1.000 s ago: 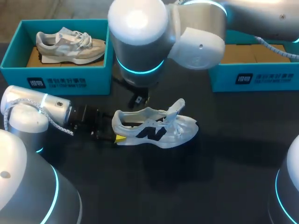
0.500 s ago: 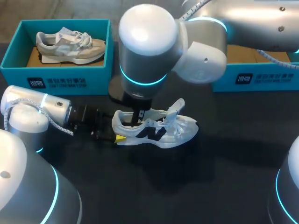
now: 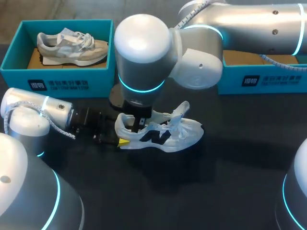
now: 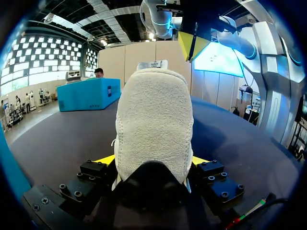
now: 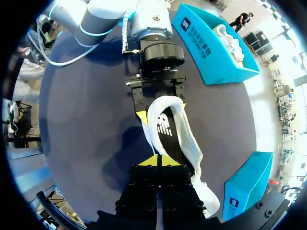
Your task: Take the shoe out of the shoebox, open the shoe tongue, remove and reinsert the insole, then place the shoe into the shoebox
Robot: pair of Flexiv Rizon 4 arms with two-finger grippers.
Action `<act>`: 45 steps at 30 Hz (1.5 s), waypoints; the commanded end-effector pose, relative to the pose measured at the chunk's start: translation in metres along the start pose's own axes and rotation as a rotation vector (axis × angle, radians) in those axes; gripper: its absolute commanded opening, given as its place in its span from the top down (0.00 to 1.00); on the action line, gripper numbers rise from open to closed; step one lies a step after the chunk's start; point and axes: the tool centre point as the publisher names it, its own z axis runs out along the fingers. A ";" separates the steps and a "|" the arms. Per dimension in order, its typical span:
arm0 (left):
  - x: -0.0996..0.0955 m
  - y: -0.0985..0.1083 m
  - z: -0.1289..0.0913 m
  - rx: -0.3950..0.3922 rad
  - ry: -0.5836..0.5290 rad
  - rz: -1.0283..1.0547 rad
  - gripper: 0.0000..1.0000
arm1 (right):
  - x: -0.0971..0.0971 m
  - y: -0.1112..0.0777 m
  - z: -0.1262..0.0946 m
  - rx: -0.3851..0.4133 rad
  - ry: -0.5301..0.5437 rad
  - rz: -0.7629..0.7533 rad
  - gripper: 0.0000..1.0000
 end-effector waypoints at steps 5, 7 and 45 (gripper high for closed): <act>0.000 0.004 0.000 0.000 0.000 0.000 1.00 | 0.000 0.001 0.000 0.002 0.000 0.001 1.00; 0.000 0.004 0.000 0.000 0.000 0.000 1.00 | 0.000 0.001 0.000 0.002 0.000 0.001 1.00; 0.000 0.004 0.000 0.000 0.000 0.000 1.00 | -0.044 0.001 0.067 0.090 0.020 -0.236 1.00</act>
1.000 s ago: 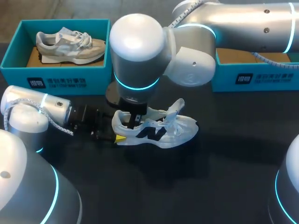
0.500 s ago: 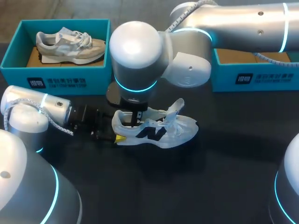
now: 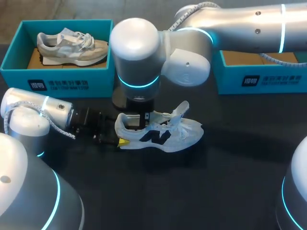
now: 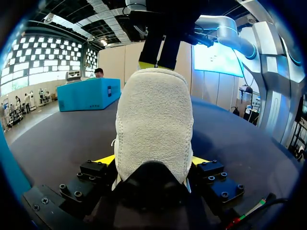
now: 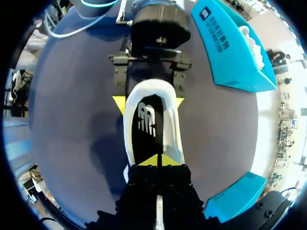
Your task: Take the shoe out of the shoebox, open the shoe tongue, remove and reinsert the insole, then place the shoe into the shoebox
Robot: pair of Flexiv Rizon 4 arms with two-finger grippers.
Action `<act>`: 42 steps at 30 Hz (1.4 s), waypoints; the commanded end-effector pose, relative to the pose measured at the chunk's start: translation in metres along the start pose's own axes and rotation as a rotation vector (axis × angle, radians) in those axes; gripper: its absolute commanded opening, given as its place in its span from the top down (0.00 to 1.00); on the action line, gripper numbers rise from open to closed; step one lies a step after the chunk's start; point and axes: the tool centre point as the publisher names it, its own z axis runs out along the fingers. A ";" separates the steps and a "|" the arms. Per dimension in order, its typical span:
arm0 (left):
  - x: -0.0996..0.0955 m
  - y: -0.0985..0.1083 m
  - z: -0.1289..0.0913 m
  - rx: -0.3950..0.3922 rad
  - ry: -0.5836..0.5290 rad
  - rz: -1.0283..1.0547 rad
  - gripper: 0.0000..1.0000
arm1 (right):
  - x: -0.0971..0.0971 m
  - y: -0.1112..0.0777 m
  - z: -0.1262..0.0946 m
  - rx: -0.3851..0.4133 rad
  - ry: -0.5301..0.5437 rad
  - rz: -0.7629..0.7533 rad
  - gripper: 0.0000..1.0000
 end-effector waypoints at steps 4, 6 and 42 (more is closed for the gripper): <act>0.000 0.004 0.000 0.000 0.000 0.000 1.00 | -0.005 0.006 0.013 0.022 0.024 -0.029 1.00; 0.000 0.004 0.000 0.000 0.000 0.000 1.00 | -0.004 0.007 0.016 0.032 0.036 -0.042 1.00; 0.000 0.004 0.000 0.000 0.000 0.000 1.00 | 0.014 -0.004 0.048 0.057 0.117 0.009 1.00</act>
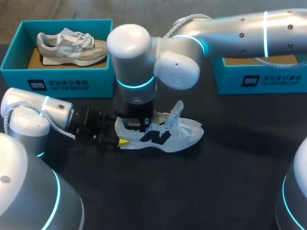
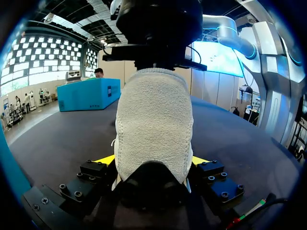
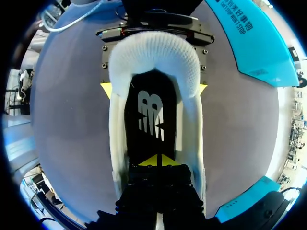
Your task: Take the shoe out of the shoebox, open the shoe tongue, remove and reinsert the insole, then place the shoe into the shoebox
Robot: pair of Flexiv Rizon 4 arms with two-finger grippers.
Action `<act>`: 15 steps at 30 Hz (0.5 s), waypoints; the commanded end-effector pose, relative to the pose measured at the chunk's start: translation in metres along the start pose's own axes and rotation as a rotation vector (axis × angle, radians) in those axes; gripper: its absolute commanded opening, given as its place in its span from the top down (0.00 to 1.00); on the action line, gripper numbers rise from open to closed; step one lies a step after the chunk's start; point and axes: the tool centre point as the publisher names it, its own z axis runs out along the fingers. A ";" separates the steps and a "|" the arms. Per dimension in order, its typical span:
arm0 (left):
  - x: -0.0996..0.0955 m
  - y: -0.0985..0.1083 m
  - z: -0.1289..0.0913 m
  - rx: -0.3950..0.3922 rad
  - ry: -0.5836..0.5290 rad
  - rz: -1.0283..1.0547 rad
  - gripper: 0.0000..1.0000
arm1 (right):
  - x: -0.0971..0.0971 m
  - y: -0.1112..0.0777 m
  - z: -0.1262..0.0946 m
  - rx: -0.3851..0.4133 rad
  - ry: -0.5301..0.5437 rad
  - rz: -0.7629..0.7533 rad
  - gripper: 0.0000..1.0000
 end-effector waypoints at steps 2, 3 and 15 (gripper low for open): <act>0.000 0.004 0.000 0.000 0.000 0.000 1.00 | 0.002 -0.003 -0.002 -0.001 -0.026 0.019 0.82; 0.000 0.004 0.000 0.000 0.000 0.000 1.00 | 0.001 -0.004 -0.002 -0.003 -0.032 0.026 0.76; 0.000 0.004 0.000 0.000 0.000 0.000 1.00 | -0.005 0.005 0.010 -0.032 -0.050 0.000 0.51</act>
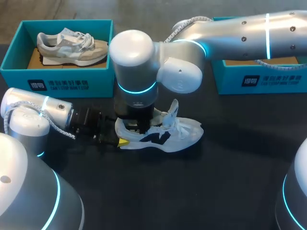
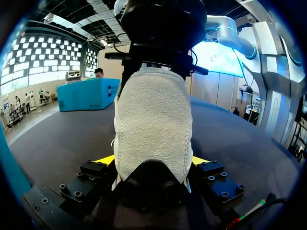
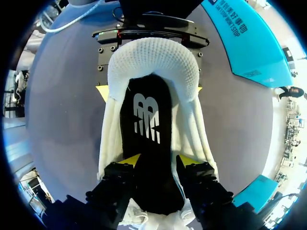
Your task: Take the shoe out of the shoebox, open the shoe tongue, remove and reinsert the insole, then place the shoe into the shoebox
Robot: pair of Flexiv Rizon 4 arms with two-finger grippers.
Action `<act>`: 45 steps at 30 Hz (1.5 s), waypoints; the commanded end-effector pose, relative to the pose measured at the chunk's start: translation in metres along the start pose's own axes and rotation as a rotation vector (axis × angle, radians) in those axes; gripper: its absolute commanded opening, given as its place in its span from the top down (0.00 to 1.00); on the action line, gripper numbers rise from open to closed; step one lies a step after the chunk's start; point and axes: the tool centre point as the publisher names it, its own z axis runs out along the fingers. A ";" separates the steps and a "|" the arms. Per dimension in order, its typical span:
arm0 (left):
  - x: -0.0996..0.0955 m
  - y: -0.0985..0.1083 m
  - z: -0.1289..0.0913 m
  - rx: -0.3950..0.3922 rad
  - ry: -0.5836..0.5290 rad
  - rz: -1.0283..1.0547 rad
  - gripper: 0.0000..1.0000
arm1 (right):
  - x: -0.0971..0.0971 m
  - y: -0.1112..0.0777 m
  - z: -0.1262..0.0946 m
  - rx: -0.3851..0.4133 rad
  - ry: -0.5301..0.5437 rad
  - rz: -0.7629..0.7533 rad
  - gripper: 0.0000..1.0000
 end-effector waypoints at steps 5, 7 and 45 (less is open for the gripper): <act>0.000 0.004 0.000 0.000 0.000 0.000 1.00 | 0.000 0.004 0.017 -0.004 0.022 -0.009 0.51; 0.000 0.004 0.000 0.000 0.000 0.000 1.00 | 0.000 0.004 0.022 -0.002 0.032 -0.011 0.51; 0.000 0.004 0.000 0.000 0.000 0.000 1.00 | 0.021 -0.009 0.010 -0.006 0.241 -0.026 1.00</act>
